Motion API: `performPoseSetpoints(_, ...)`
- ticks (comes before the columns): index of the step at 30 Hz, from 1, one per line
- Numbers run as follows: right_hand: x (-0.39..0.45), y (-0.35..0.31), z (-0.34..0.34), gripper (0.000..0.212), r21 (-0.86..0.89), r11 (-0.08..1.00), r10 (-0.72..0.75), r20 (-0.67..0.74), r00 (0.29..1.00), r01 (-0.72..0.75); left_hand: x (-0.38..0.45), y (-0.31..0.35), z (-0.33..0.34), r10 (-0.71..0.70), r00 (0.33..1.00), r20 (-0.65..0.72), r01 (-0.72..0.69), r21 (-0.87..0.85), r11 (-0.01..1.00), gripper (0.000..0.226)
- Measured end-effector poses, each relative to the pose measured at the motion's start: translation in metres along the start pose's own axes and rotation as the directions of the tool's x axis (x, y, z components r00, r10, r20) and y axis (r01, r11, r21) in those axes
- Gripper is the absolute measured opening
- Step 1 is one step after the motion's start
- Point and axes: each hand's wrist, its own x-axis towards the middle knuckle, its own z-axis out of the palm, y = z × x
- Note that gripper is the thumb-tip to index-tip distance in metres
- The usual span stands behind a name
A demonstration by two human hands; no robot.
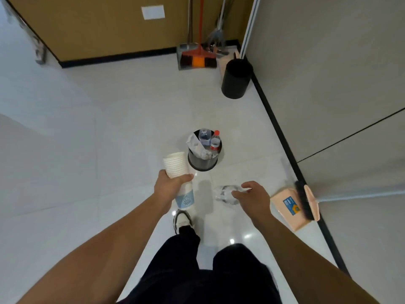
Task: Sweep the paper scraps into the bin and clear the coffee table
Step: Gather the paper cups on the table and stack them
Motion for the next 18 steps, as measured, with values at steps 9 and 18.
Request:
performPoseSetpoints(9,0.142,-0.074,0.033,0.043,-0.150,0.986,0.081,0.067,0.994,-0.070,0.133,0.049,0.028,-0.071,0.996,-0.061,0.074,0.049,0.996,0.068)
performPoseSetpoints(18,0.338,-0.072,0.115,0.030,-0.309,0.946,-0.058,0.140,0.988,0.100,0.301,0.016,0.116,-0.185,0.957,-0.225,0.185,-0.020,0.983,0.072)
